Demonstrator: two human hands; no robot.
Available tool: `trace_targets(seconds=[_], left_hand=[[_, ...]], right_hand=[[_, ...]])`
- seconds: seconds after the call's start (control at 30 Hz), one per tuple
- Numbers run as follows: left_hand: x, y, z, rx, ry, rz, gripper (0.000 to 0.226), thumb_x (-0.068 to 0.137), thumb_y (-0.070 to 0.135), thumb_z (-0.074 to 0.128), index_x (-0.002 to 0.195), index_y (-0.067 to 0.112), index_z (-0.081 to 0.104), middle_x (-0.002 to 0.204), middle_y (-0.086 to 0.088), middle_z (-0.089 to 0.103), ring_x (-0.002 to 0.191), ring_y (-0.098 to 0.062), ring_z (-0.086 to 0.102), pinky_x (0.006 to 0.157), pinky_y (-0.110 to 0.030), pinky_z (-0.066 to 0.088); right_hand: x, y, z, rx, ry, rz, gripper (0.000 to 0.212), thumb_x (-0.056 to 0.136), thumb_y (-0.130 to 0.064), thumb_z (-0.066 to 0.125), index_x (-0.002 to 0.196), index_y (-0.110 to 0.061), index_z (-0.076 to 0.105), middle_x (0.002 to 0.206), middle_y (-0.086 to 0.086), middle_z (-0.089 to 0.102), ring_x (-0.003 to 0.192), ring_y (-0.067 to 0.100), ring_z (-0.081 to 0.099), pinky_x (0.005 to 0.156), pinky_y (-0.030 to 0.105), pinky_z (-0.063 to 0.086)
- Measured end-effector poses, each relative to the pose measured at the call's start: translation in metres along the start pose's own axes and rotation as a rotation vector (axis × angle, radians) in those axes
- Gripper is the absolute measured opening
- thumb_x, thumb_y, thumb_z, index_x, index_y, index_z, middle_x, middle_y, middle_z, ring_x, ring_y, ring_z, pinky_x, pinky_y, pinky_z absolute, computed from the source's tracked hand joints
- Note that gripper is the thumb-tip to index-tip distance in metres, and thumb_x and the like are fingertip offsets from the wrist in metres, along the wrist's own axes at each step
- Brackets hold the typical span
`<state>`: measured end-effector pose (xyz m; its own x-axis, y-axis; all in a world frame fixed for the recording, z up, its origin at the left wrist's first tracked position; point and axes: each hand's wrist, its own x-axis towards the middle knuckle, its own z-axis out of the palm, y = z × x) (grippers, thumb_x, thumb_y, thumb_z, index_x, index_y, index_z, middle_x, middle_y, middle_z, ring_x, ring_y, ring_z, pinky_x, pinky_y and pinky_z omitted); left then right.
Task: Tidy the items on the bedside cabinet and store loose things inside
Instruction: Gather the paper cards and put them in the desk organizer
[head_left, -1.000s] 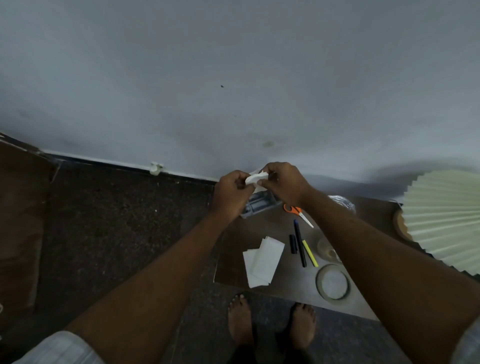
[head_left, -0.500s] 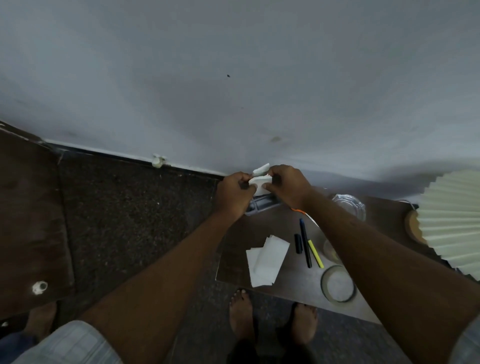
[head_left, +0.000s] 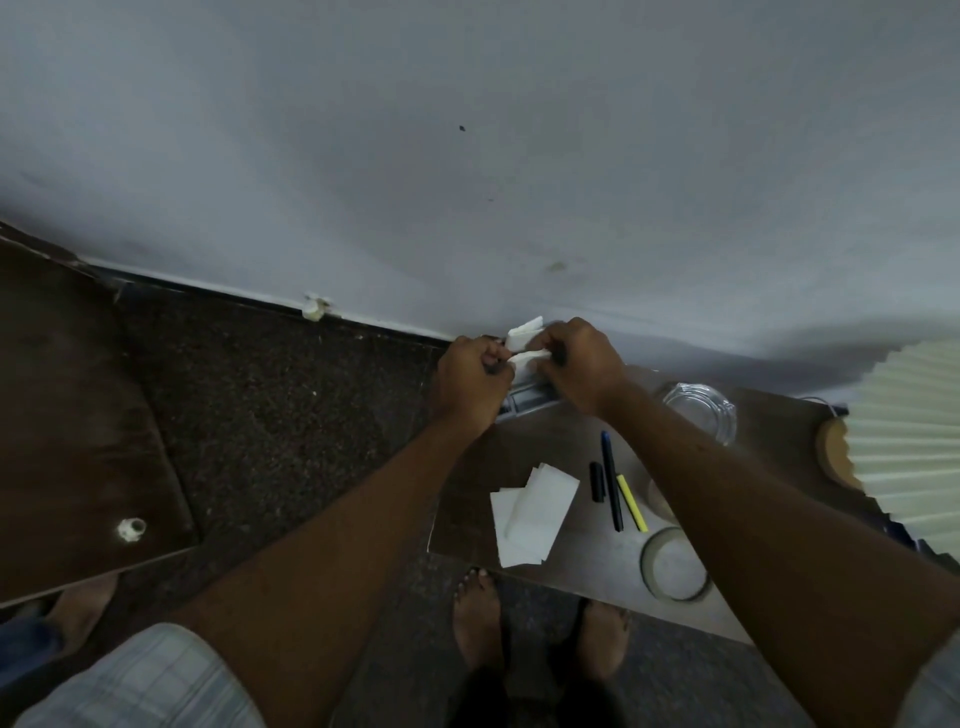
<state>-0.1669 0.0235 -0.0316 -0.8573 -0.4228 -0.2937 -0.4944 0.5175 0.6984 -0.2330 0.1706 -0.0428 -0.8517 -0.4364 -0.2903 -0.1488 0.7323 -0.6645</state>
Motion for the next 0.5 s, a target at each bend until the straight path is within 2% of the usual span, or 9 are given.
trace_targets(seconds=[0.07,0.2,0.27,0.37,0.5], left_hand=[[-0.001,0.001,0.000,-0.005,0.009,-0.009,0.016,0.078,0.010,0.074,0.095,0.013,0.075,0.097,-0.010,0.066,0.087,-0.025,0.065,0.082,-0.034,0.055],[-0.004,0.003,-0.003,-0.020,0.026,-0.032,0.016,0.079,0.010,0.073,0.094,0.016,0.073,0.096,-0.005,0.066,0.085,-0.020,0.064,0.077,-0.028,0.052],[-0.007,0.002,-0.005,-0.039,0.034,-0.044,0.016,0.080,0.010,0.071,0.093,0.018,0.072,0.097,-0.004,0.066,0.086,-0.019,0.064,0.077,-0.030,0.054],[-0.014,-0.002,-0.007,-0.051,0.046,-0.030,0.014,0.079,0.009,0.072,0.090,0.017,0.070,0.093,-0.003,0.067,0.084,-0.019,0.064,0.078,-0.034,0.057],[-0.028,0.000,-0.011,-0.041,0.043,-0.014,0.014,0.079,0.010,0.072,0.090,0.018,0.068,0.094,-0.001,0.067,0.087,-0.020,0.065,0.077,-0.033,0.056]], right_hand=[[0.000,0.001,0.000,-0.005,0.007,-0.003,0.017,0.087,-0.015,0.069,0.104,-0.016,0.068,0.114,0.007,0.061,0.099,0.022,0.060,0.085,0.028,0.049],[-0.002,0.000,-0.001,-0.002,0.023,-0.002,0.025,0.086,-0.012,0.071,0.110,-0.017,0.067,0.117,0.008,0.061,0.103,0.022,0.060,0.084,0.022,0.042],[-0.004,0.000,-0.001,0.008,0.041,-0.006,0.028,0.085,-0.014,0.072,0.112,-0.017,0.067,0.117,0.008,0.061,0.103,0.021,0.060,0.084,0.022,0.042],[-0.010,-0.003,-0.001,0.007,0.056,-0.032,0.026,0.084,-0.019,0.073,0.109,-0.019,0.067,0.116,0.005,0.060,0.103,0.020,0.059,0.083,0.020,0.040],[-0.024,-0.013,-0.004,0.021,0.064,-0.031,0.022,0.084,-0.018,0.072,0.105,-0.019,0.066,0.115,0.006,0.059,0.101,0.020,0.057,0.081,0.022,0.038]])
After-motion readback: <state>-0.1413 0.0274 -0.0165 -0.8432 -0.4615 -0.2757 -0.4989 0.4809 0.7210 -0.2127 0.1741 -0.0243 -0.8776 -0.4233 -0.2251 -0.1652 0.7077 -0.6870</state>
